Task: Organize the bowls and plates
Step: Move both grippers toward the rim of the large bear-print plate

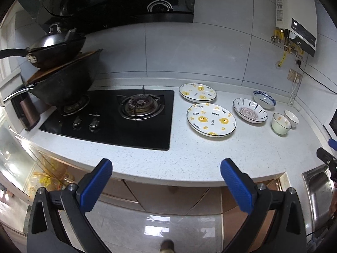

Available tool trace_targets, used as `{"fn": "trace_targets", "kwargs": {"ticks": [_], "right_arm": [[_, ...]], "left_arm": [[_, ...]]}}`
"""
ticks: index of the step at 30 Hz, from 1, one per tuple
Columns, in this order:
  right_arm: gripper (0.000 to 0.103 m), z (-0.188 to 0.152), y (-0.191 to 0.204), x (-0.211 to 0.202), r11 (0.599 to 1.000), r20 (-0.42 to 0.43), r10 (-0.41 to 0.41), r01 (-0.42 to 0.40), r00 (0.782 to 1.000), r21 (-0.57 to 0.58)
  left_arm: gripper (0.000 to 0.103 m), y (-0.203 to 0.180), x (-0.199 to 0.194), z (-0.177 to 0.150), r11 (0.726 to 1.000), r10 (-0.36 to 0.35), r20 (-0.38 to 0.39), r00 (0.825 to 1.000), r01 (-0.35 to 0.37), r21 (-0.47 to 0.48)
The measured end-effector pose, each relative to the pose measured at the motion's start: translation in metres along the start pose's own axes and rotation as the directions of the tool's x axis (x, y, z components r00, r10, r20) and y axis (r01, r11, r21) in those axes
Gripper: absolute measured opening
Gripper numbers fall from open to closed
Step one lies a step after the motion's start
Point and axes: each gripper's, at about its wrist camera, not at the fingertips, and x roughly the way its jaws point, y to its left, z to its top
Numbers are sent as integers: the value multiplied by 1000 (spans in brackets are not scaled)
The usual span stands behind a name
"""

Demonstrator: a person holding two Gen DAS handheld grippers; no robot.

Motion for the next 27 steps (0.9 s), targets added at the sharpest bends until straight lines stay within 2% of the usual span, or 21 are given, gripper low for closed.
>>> {"fn": "trace_targets", "kwargs": {"ticks": [5,8,11,14,16,21,24,27], "right_arm": [[102,27,22,51,999,-36,45,-45,998,13],[102,44,36,88,997,-75,67,-64,995,37],[102,60,44,126,996,-112,64,-57,992,66],[102,70,47,157,994,-148,69,-55,987,97],[102,74,49,186,991,-185,80,-58,980,121],[102,73,44,247,976,-273,141,-88,952,199],[102,72,37,283,974,-317,155,-92,936,206],[102,69,29,319,965,-355,204,-125,912,233]], "left_arm": [[103,5,50,30,996,-83,-25,996,83,10],[103,10,90,57,987,-161,-52,986,162,15],[103,11,133,82,972,-232,-101,967,234,7],[103,3,179,107,948,-306,-176,936,316,28],[103,-4,205,118,940,-322,-202,925,337,48],[103,-21,271,135,916,-378,-306,874,402,14],[103,-32,307,137,916,-370,-345,863,400,18],[103,-39,337,136,922,-355,-381,854,388,11]]}}
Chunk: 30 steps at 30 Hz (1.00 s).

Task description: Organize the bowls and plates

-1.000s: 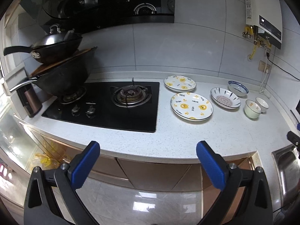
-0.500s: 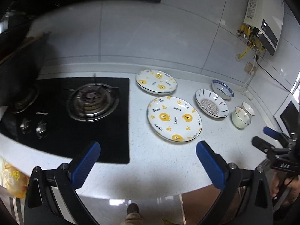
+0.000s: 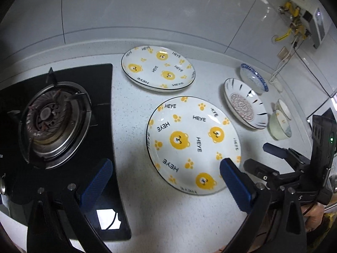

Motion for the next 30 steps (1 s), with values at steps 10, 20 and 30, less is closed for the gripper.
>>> {"fn": "trace_targets", "kwargs": {"ticks": [10,20,30], "right_arm": [[102,27,-31,49,995,-83,104,-103,991,10],[59,42,-50,76,969,-177,248,-240,953,65],[13,44,-69,81,967,-222,255,-245,941,72]], "left_arm": [[99,5,72,18,998,-4,-135,991,-6,-70],[90,9,100,27,985,-98,-205,974,66,-158],[83,22,112,25,959,-166,-203,965,110,-261]]}}
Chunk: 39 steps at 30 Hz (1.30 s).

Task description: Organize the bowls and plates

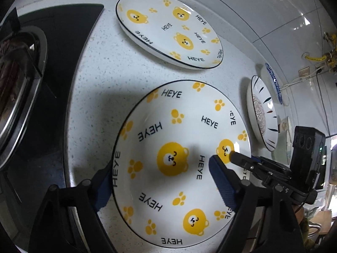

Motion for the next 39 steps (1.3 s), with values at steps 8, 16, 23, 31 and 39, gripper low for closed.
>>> {"fn": "trace_targets", "kwargs": {"ticks": [8,16,23,31,39], "right_arm": [[13,4,-4,2,1000,-19,19,-18,1000,5],[12,3,-2,3,1000,-37,18,-17,999,10],[12,-1,-6,0,999,-14,14,-13,1000,45],[12,-14,14,-22,999,26,-4,3,1000,46],[12,-61,46,-55,999,47,-12,10,999,36]], "left_arm": [[86,9,-3,-1,996,-76,16,997,77,-34],[72,22,-5,4,988,-120,-9,993,118,-95],[12,43,-9,-6,993,-58,-17,998,56,-103],[10,40,-34,-21,991,-109,-17,994,108,-73],[10,34,-73,-63,991,-134,-37,990,133,-17]]}}
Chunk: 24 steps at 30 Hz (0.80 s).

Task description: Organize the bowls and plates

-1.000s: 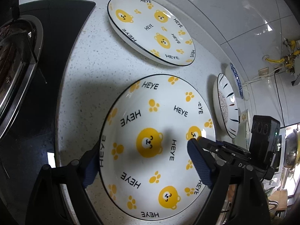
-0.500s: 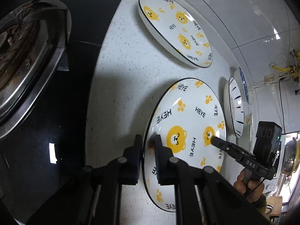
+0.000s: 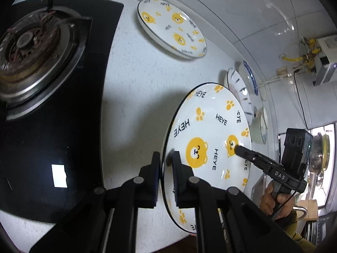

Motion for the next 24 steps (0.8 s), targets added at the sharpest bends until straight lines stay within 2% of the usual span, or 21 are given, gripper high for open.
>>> {"fn": "trace_targets", "kwargs": {"ticks": [5,12,21,24], "right_arm": [[12,-29,-2,12,999,-30,-7,8,1000,38],[12,-42,-6,35,998,-58,-24,28,998,57],[12,-49,-2,38,997,-51,-38,41,998,70],[12,-49,-3,37,996,-46,-38,41,998,74]], "left_arm": [[10,12,8,-27,1000,7,-56,998,-7,-1],[11,28,30,-32,999,43,-105,994,-44,-2],[12,16,34,-35,993,87,-71,994,-81,88],[12,17,34,-36,993,77,-60,995,-71,94]]}}
